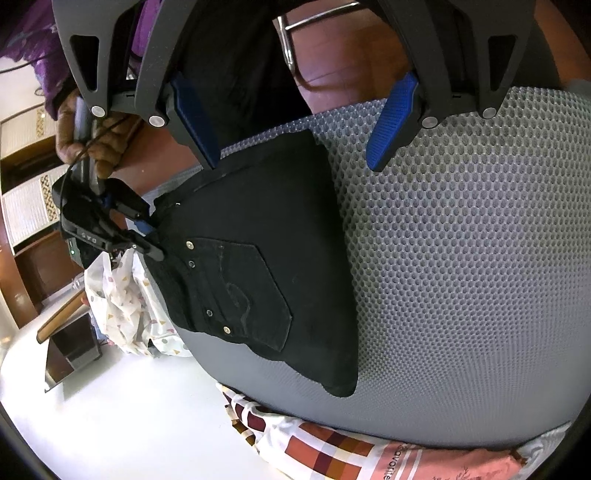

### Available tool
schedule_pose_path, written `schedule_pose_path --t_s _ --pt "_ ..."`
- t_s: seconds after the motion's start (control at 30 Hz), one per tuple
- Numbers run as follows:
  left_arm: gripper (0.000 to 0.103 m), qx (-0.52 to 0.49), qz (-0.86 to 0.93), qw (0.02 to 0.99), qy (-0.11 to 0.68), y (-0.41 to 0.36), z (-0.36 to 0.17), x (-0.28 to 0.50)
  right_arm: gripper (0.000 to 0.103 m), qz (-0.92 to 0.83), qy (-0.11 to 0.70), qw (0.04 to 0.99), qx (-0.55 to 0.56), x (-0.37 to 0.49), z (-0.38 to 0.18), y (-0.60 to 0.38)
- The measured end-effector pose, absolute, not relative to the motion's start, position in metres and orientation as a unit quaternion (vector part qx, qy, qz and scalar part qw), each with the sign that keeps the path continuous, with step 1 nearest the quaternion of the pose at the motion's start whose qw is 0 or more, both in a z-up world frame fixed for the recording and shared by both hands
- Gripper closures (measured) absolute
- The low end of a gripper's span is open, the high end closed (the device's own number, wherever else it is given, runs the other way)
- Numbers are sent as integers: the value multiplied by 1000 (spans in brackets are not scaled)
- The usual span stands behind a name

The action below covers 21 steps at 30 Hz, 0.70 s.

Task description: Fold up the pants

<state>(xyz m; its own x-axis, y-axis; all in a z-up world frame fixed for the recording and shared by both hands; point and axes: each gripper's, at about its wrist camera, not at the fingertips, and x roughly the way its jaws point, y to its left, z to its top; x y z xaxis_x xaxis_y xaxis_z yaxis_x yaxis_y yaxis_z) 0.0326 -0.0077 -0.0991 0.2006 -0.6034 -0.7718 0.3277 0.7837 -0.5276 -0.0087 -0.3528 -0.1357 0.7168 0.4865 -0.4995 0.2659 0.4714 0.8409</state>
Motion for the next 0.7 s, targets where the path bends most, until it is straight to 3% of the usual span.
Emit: schedule_pose_path --t_s 0.2,0.4,0.7 --pt "22 -135 -303 770 545 -1 -95 35 90 113 336 773 525 -43 -97 -345" --pt "22 -131 -301 763 557 -1 -101 37 93 91 362 716 590 -48 -169 -358" --pt "22 -117 -301 767 555 -7 -101 35 85 104 366 713 589 -45 -160 -358"
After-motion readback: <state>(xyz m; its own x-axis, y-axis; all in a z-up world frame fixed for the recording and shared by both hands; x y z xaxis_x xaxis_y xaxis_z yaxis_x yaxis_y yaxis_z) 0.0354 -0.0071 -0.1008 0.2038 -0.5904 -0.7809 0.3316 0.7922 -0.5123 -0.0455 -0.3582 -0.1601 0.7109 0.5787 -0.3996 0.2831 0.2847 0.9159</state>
